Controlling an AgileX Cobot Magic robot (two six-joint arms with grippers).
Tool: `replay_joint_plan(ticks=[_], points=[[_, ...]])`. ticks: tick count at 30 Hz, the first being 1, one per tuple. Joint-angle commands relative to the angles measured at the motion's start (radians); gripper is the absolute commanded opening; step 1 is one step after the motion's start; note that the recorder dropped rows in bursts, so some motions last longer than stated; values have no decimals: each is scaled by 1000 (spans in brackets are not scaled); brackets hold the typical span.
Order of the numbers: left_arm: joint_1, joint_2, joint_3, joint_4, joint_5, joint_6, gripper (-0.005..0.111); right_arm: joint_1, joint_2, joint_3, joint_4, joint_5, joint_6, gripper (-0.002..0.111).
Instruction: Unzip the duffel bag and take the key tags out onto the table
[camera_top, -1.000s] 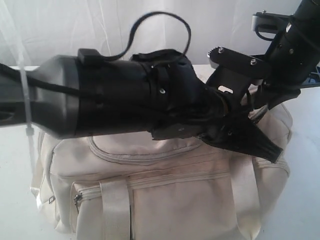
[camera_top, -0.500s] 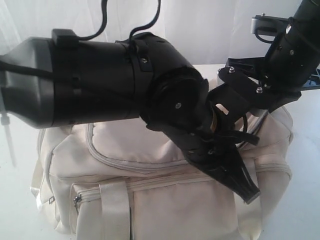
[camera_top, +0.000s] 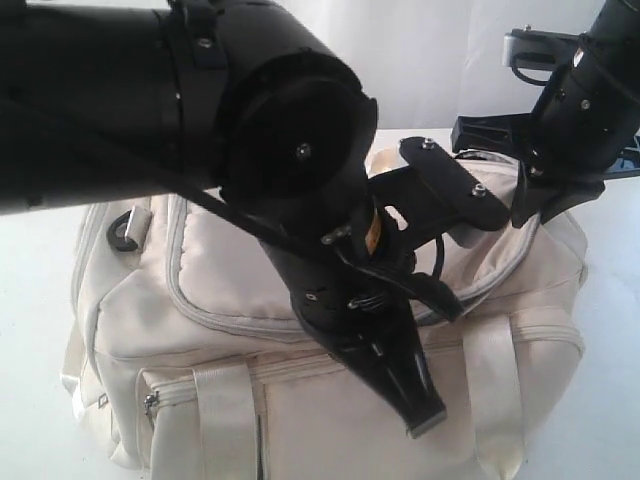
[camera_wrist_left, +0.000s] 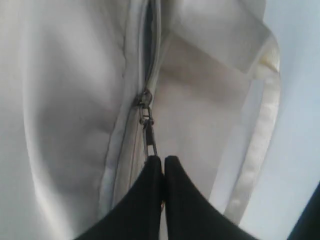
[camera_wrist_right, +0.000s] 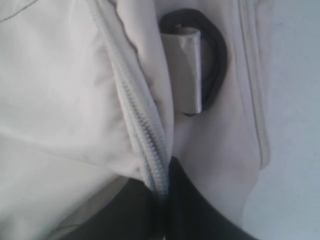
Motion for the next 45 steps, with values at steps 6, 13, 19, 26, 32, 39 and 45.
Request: replay_joint_plan(ticks=[6, 13, 19, 26, 32, 39, 45], points=[[-5, -84, 7, 14, 220, 52, 0, -6, -12, -10, -41, -27, -6, 0], [-5, -148, 7, 75, 366, 50, 0, -6, -12, -10, -56, -27, -6, 0], [-5, -192, 7, 127, 372, 50, 0, -6, -12, -8, -63, -27, -6, 0], [-5, -285, 162, 165, 372, 14, 0, -6, -12, 14, -63, -27, -10, 0], [-5, -368, 273, 271, 372, -61, 0, -6, -12, 14, -63, -27, -10, 0], [-5, -460, 334, 378, 372, -99, 0, -6, -12, 14, -82, -27, -15, 0], [-3, -499, 385, 411, 304, -100, 0, -6, -12, 16, -85, -27, -118, 0]])
